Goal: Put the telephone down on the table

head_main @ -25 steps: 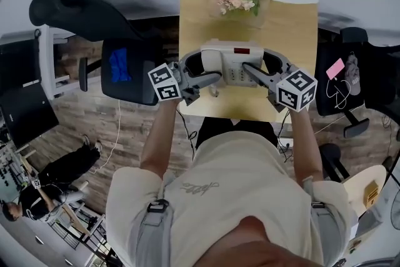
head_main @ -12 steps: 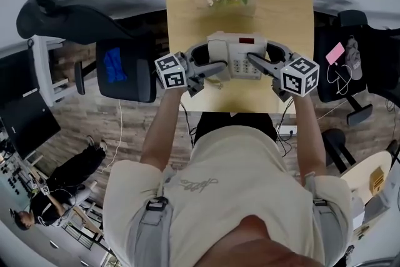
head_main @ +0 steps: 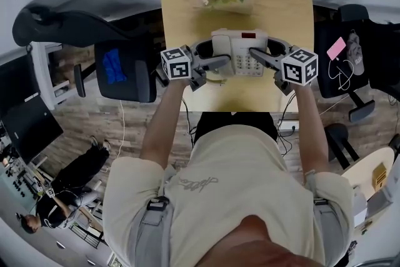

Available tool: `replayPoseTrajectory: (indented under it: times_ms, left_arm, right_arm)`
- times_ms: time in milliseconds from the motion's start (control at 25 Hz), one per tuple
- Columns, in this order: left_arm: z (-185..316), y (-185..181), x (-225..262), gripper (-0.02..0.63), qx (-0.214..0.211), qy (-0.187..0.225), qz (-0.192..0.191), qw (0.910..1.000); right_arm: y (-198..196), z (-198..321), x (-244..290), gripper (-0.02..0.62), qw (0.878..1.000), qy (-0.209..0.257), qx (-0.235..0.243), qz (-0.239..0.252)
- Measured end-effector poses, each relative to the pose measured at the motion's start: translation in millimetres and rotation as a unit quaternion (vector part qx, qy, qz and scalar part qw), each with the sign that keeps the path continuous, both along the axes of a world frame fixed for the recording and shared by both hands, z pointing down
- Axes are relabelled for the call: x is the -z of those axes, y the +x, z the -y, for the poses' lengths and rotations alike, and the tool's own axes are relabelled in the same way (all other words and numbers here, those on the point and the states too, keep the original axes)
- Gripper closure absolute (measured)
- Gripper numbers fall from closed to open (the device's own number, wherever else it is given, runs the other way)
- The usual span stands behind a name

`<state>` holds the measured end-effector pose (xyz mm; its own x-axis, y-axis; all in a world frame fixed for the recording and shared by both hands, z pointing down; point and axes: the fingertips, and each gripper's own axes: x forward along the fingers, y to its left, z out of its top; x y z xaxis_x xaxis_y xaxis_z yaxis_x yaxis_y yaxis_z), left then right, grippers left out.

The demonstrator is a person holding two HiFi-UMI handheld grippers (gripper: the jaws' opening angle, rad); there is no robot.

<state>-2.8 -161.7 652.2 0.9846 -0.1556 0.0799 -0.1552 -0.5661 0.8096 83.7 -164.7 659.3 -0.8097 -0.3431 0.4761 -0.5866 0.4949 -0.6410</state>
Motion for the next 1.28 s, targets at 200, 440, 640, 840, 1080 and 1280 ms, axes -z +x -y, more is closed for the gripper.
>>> replayPoseTrajectory:
  times_ms: [200, 440, 640, 840, 1080, 1280]
  left_arm:
    - [3.7, 4.0, -15.2, 0.216, -0.003, -0.020, 0.014, 0.9997]
    - [7.8, 3.7, -31.5, 0.216, -0.001, -0.040, 0.026, 0.9988]
    - [14.4, 3.1, -39.9, 0.216, 0.010, -0.057, 0.031, 0.9979]
    - [18.3, 4.1, -46.1, 0.216, 0.020, -0.075, 0.036, 0.9964]
    - [24.9, 5.4, -55.4, 0.216, 0.022, -0.100, 0.049, 0.9935]
    - [27.8, 6.1, -59.7, 0.216, 0.022, -0.114, 0.062, 0.9913]
  right_arm:
    - [3.0, 2.3, -18.4, 0.353, 1.000, -0.029, 0.002, 0.006]
    - [1.5, 8.2, -35.4, 0.353, 0.999, -0.049, 0.010, 0.005]
    - [2.0, 14.2, -45.5, 0.353, 0.998, -0.067, 0.008, 0.007]
    - [3.2, 16.7, -53.6, 0.353, 0.996, -0.082, 0.003, 0.015]
    - [4.8, 22.2, -64.4, 0.351, 0.995, -0.098, -0.008, 0.020]
    - [6.0, 24.2, -69.8, 0.351, 0.994, -0.109, -0.013, 0.023]
